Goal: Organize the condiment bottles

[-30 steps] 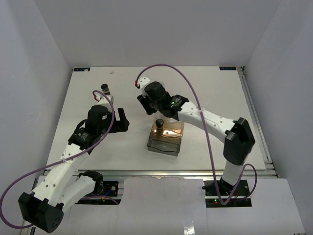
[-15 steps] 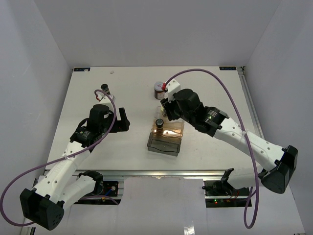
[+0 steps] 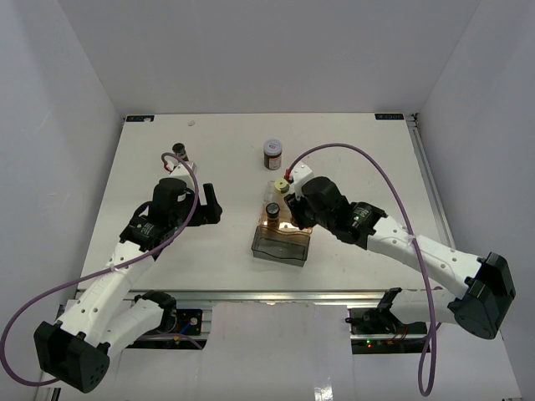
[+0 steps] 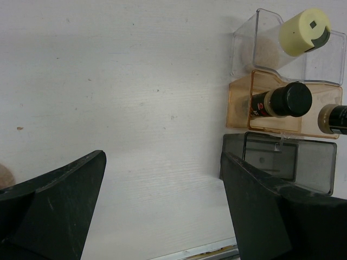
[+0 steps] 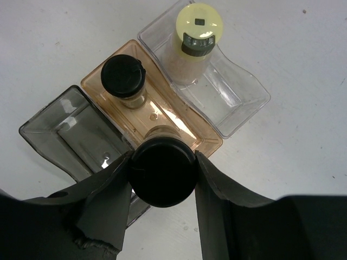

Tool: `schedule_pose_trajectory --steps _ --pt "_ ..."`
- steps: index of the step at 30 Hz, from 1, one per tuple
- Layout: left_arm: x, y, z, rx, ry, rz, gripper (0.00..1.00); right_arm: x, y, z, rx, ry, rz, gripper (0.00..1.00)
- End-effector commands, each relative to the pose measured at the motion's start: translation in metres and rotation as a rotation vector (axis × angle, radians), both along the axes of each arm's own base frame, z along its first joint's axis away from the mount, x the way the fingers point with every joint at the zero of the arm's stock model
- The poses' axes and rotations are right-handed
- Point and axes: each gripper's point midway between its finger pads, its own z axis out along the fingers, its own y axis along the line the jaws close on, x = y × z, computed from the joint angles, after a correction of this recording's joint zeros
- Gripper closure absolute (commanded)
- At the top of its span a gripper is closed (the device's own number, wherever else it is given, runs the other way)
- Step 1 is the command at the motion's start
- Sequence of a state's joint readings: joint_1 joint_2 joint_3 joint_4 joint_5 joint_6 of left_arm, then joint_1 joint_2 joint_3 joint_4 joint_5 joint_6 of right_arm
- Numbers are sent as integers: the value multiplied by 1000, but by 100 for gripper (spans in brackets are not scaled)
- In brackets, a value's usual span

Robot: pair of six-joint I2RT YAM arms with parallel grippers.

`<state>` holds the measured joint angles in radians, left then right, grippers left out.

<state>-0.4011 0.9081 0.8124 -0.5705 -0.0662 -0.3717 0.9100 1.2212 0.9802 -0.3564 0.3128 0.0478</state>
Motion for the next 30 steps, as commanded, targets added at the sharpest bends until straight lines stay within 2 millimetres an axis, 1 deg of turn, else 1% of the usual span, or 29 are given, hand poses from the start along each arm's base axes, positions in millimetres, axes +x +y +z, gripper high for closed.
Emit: schedule_pose_trajectory --steps 1,4,17,27,30 --pt "2 -1 7 -16 -19 1 2 11 15 6 84 -44 -7 92" --pt "3 -1 6 -15 -18 2 2 14 17 -5 68 -39 -7 92" --pt "3 0 3 -7 -17 3 2 26 27 -35 49 -50 -12 92" --pt "3 1 4 -4 -20 6 2 32 30 -48 37 -47 -22 92" --pt "3 1 4 -4 -22 6 2 36 35 -48 50 -56 -21 92"
